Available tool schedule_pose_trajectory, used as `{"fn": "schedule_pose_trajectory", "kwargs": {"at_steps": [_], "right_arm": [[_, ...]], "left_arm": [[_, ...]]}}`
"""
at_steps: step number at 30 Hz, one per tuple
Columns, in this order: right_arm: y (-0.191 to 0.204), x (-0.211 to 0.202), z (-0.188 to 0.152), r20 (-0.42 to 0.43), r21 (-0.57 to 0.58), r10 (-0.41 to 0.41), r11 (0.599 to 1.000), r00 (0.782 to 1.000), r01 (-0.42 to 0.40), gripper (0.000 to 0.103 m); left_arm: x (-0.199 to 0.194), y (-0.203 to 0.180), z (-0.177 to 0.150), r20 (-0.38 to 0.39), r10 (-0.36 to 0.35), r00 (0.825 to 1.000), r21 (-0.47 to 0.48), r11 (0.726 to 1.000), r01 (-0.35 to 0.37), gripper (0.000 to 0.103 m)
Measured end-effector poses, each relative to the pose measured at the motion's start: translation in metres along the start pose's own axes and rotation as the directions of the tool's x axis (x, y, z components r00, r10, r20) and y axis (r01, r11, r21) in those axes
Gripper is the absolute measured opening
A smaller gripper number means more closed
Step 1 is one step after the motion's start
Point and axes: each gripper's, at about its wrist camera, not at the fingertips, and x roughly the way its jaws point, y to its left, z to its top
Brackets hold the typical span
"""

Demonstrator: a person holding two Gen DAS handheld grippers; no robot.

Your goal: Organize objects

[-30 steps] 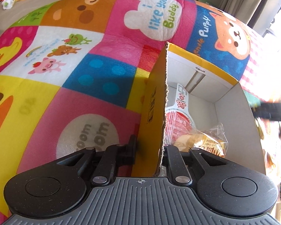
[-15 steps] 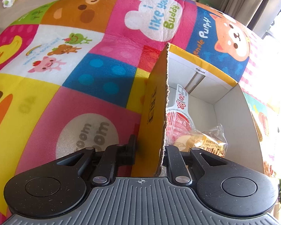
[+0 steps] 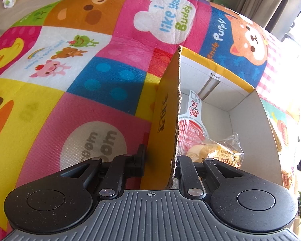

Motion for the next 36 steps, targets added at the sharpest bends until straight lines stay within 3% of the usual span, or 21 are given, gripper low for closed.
{"fn": "schedule_pose_trajectory", "kwargs": {"at_steps": [3, 6, 9, 12, 13, 14, 17, 21, 27, 32, 36], "right_arm": [[0.014, 0.003, 0.021, 0.090, -0.119, -0.090, 0.988, 0.992, 0.101, 0.071], [0.007, 0.025, 0.046, 0.130, -0.174, -0.221, 0.955, 0.967, 0.241, 0.071], [-0.002, 0.065, 0.060, 0.092, -0.259, -0.333, 0.902, 0.938, 0.346, 0.071], [-0.014, 0.094, 0.066, 0.036, -0.268, -0.367, 0.892, 0.929, 0.363, 0.069], [-0.018, 0.100, 0.067, 0.022, -0.261, -0.376, 0.892, 0.926, 0.369, 0.061], [-0.021, 0.103, 0.066, 0.001, -0.248, -0.379, 0.896, 0.925, 0.368, 0.041], [-0.025, 0.095, 0.061, -0.027, -0.199, -0.377, 0.910, 0.926, 0.365, 0.031], [-0.012, 0.047, 0.048, 0.024, -0.192, -0.365, 0.912, 0.931, 0.363, 0.029], [0.024, -0.042, 0.013, 0.105, -0.207, -0.283, 0.931, 0.953, 0.299, 0.029], [0.054, -0.087, -0.015, 0.177, -0.245, -0.226, 0.933, 0.958, 0.265, 0.029], [0.066, -0.098, -0.034, 0.133, -0.244, -0.171, 0.949, 0.976, 0.199, 0.029]], "left_arm": [[0.000, 0.000, 0.000, 0.000, 0.001, 1.000, 0.001, 1.000, -0.001, 0.016], [0.000, 0.000, 0.000, 0.000, 0.002, 1.000, 0.002, 1.000, -0.002, 0.016], [0.000, 0.000, -0.001, 0.001, 0.002, 1.000, 0.008, 1.000, -0.002, 0.016], [0.000, -0.001, 0.000, -0.002, 0.004, 1.000, 0.017, 1.000, -0.004, 0.016], [0.000, -0.001, 0.000, -0.003, 0.005, 1.000, 0.020, 1.000, -0.005, 0.016], [0.000, -0.001, 0.000, -0.004, 0.005, 1.000, 0.022, 1.000, -0.005, 0.016], [0.000, -0.002, 0.002, -0.013, 0.008, 1.000, 0.032, 0.999, -0.007, 0.015], [0.000, -0.003, 0.002, -0.020, 0.009, 1.000, 0.054, 0.999, -0.008, 0.015], [0.000, -0.004, 0.001, -0.021, 0.015, 1.000, 0.066, 0.998, -0.014, 0.015], [0.000, -0.006, 0.000, -0.015, 0.022, 1.000, 0.064, 0.998, -0.021, 0.015], [-0.001, -0.006, -0.002, -0.007, 0.024, 1.000, 0.063, 0.998, -0.024, 0.015]]}}
